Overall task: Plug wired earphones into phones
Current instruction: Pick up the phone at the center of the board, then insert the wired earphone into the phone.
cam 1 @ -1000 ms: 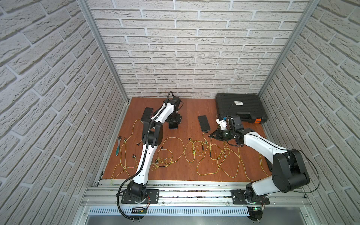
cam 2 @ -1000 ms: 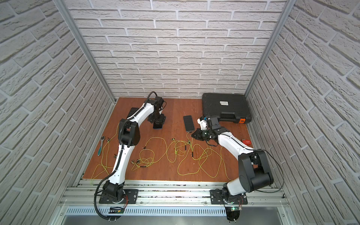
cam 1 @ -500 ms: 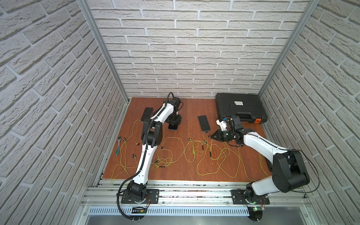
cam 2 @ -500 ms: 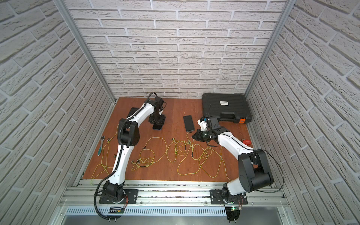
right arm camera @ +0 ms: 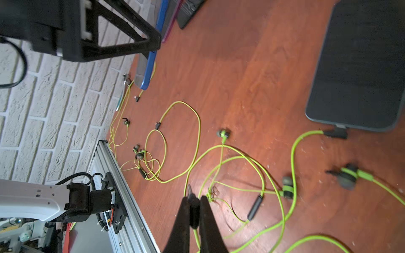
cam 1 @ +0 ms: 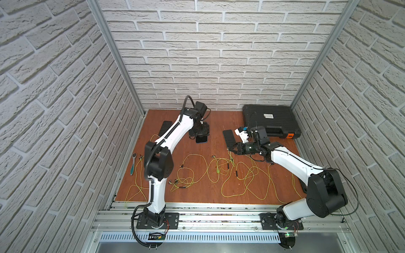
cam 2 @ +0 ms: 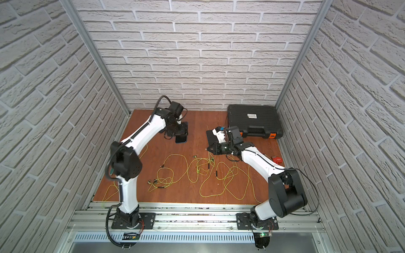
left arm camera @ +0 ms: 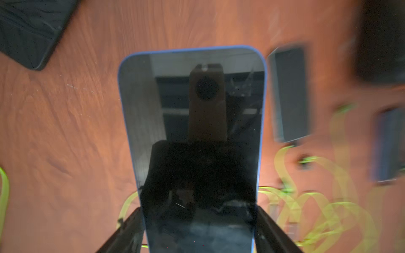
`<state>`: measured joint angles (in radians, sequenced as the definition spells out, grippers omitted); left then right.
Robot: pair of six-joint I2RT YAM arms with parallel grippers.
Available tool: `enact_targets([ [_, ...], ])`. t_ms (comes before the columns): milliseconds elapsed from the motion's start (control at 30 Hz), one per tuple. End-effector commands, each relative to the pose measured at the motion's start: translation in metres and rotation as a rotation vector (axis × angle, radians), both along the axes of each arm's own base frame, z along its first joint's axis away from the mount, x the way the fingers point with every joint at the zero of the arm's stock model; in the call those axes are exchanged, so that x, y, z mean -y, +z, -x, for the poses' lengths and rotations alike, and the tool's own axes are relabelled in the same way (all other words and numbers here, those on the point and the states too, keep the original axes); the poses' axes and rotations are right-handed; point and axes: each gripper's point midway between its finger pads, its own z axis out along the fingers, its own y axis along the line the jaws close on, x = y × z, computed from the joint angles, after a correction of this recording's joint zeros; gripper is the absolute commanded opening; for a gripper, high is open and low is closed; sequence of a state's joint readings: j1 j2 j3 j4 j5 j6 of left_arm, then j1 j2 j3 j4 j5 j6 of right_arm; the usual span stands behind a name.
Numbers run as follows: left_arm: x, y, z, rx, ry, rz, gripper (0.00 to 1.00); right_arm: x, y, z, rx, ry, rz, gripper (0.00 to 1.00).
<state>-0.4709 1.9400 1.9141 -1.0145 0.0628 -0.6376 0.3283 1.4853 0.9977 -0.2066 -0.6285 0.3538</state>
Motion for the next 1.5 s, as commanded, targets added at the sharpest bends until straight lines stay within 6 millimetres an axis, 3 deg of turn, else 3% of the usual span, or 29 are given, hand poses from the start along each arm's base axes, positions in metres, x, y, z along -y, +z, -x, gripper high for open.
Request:
enact_targets([
  [0, 0.011, 0.044, -0.002, 0.055, 0.252, 0.337, 0.24, -0.028, 0.038, -0.008, 0.221, 0.069, -0.056, 0.06],
  [167, 0.016, 0.051, 0.007, -0.029, 0.536, 0.699, 0.00, -0.052, 0.049, -0.019, 0.351, 0.001, -0.091, 0.06],
  [467, 0.021, 0.042, 0.023, -0.200, 0.785, 0.989, 0.00, -0.084, 0.058, -0.012, 0.528, -0.056, -0.010, 0.06],
  [600, 0.020, 0.035, 0.026, -0.228, 0.830, 1.035, 0.00, -0.087, 0.058, -0.014, 0.548, -0.089, -0.003, 0.06],
  [833, 0.019, 0.033, 0.031, -0.232, 0.834, 1.042, 0.00, -0.075, 0.063, -0.029, 0.558, -0.227, 0.004, 0.06],
  [1467, 0.018, 0.032, 0.034, -0.220, 0.825, 1.066, 0.00, -0.083, 0.069, -0.039, 0.574, -0.228, -0.002, 0.06],
])
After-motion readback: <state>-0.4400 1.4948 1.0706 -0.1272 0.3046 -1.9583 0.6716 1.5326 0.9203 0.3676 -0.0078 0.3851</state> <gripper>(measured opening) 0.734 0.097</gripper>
